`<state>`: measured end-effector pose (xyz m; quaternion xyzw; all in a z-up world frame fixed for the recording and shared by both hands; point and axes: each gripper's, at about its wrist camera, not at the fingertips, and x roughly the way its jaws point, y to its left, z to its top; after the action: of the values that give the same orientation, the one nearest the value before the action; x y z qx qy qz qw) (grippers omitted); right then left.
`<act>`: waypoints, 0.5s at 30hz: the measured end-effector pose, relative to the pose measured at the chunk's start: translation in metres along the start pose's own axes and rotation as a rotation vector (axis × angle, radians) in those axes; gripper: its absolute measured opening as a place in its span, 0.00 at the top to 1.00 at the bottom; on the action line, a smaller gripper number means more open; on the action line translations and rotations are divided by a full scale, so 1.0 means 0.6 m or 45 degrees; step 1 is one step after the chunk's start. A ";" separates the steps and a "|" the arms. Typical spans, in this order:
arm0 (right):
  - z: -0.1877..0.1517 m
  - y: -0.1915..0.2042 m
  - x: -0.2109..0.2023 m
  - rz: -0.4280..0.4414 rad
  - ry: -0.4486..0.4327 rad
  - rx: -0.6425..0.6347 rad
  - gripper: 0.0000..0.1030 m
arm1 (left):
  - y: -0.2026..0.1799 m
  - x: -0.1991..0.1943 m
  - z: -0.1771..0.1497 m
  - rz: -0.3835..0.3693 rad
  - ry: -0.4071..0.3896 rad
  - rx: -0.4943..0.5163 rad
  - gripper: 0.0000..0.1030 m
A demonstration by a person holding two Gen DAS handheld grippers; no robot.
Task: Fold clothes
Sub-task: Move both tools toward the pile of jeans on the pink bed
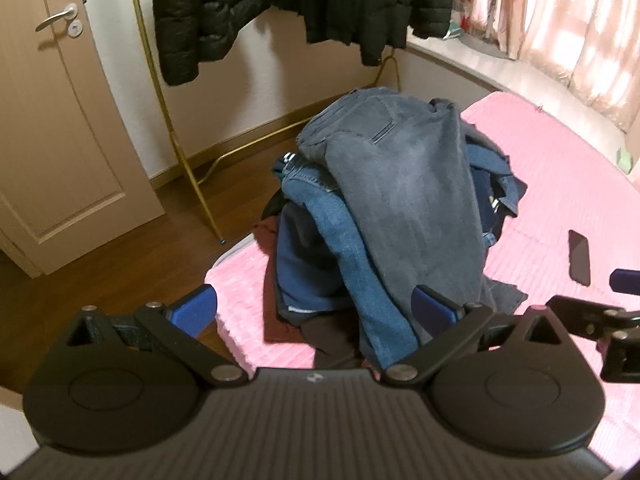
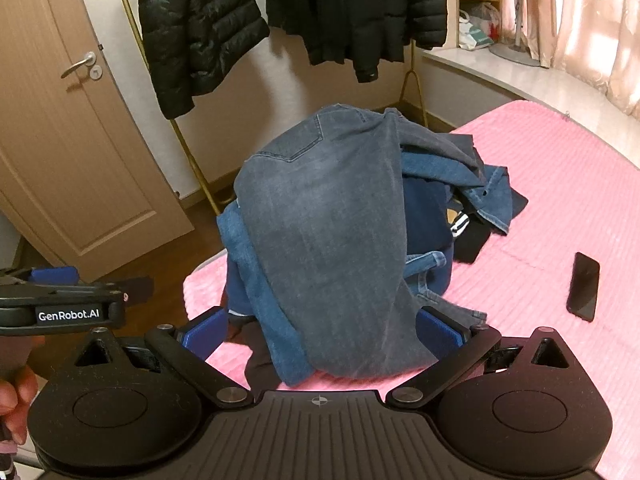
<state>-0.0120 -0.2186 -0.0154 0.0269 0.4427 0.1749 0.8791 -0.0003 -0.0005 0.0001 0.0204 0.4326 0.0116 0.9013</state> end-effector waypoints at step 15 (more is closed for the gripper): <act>-0.005 0.001 -0.003 -0.031 -0.012 -0.006 0.01 | -0.015 0.003 0.000 -0.036 0.044 -0.024 0.02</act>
<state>-0.0156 -0.2190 -0.0159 0.0204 0.4382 0.1652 0.8833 0.0008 -0.0094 -0.0020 0.0057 0.4482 0.0033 0.8939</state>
